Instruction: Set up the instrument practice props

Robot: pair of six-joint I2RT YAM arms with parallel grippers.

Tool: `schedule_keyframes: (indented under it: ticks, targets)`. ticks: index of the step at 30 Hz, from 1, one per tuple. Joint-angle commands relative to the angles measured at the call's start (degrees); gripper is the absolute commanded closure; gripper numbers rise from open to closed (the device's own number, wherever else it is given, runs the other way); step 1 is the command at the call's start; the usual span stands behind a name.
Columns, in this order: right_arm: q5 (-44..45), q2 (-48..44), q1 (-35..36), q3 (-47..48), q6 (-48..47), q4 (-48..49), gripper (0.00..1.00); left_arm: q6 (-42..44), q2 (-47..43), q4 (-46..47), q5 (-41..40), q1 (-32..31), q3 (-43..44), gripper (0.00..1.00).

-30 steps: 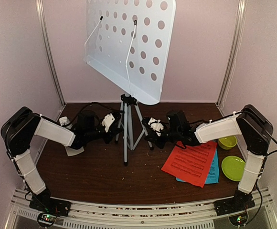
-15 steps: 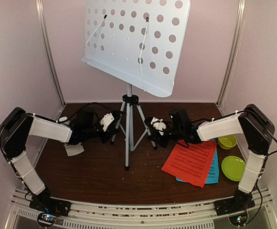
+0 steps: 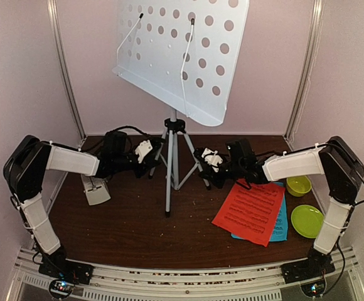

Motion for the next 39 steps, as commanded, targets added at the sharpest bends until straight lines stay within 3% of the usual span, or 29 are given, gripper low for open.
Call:
schedule_keyframes:
  ticks: [1, 9, 14, 21, 26, 30, 33, 39]
  targets:
    - [6.1, -2.2, -5.3, 3.5, -0.9, -6.6, 1.00, -0.4, 0.5, 3.2, -7.9, 8.6, 3.6, 1.00]
    - [4.1, 3.2, -6.8, 14.9, -3.8, -15.4, 1.00, 0.3, 2.4, 1.0, -6.7, 8.9, 6.7, 1.00]
    - [5.2, 3.0, -6.8, 14.3, -3.5, -13.4, 1.00, -2.6, 1.3, 2.3, -6.3, 8.7, 4.9, 1.00]
    - [11.5, 4.6, -5.1, 24.5, -9.9, -28.7, 1.00, -2.6, 1.2, -2.4, -8.8, 8.4, 6.4, 1.00]
    - [13.7, 6.8, -5.0, 22.3, -11.1, -30.2, 1.00, -1.8, 1.6, -4.1, -9.3, 8.4, 7.4, 1.00]
    - [15.3, 9.6, -3.2, 26.0, -8.8, -34.1, 1.00, -1.9, 2.4, -5.6, -10.2, 8.3, 9.1, 1.00]
    - [13.5, 9.3, -2.0, 26.3, -2.9, -31.0, 1.00, -3.3, 2.3, -5.1, -9.8, 8.2, 9.9, 1.00]
    - [16.0, 8.4, 1.3, 17.3, 4.4, -17.5, 1.00, -5.7, 3.2, -2.2, -10.2, 7.3, 9.0, 1.00]
